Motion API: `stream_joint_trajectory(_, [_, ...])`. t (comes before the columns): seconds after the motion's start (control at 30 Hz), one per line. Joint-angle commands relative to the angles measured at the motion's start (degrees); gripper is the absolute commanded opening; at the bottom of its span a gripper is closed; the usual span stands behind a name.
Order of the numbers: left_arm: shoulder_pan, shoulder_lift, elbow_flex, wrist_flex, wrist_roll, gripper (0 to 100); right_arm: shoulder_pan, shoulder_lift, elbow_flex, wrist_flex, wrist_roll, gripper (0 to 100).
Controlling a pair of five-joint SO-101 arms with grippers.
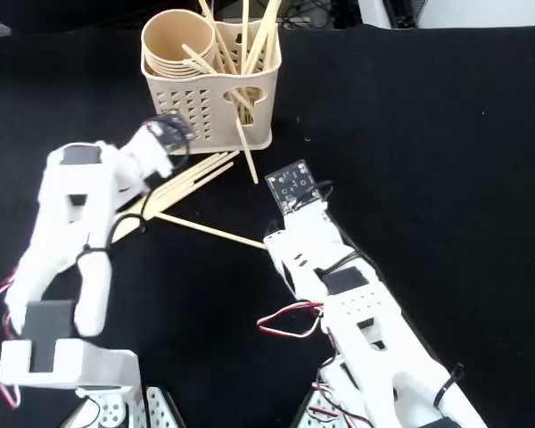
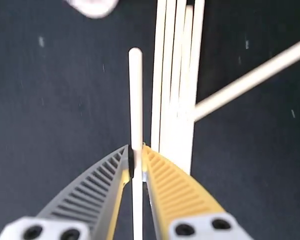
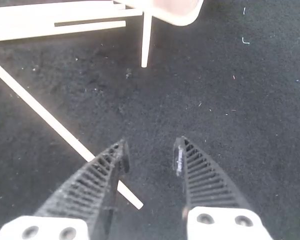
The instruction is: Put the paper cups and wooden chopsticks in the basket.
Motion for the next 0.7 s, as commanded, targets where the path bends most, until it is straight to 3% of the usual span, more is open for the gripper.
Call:
stream_joint_trajectory(0.0, [2.86,2.37,-2.68,-5.01,-0.35,3,-0.62,-1.36,-0.22,-0.97,-0.44,16.3])
stream_joint_trajectory(0.17, [4.00,4.48,-2.68,-4.92,-0.18,7,-0.62,-1.36,-0.22,-0.97,-0.44,16.3])
stream_joint_trajectory(0.33, [3.91,4.13,-2.68,-5.19,5.71,31,-0.62,-1.27,-0.22,-0.97,-0.44,16.3])
stream_joint_trajectory(0.47, [4.18,4.04,-2.51,-4.13,5.89,27,-0.62,-1.27,-0.22,-0.97,-0.44,16.3])
stream_joint_trajectory(0.67, [7.34,4.04,-2.68,5.36,5.80,26,-0.62,-1.36,-0.31,-0.97,-0.44,16.3])
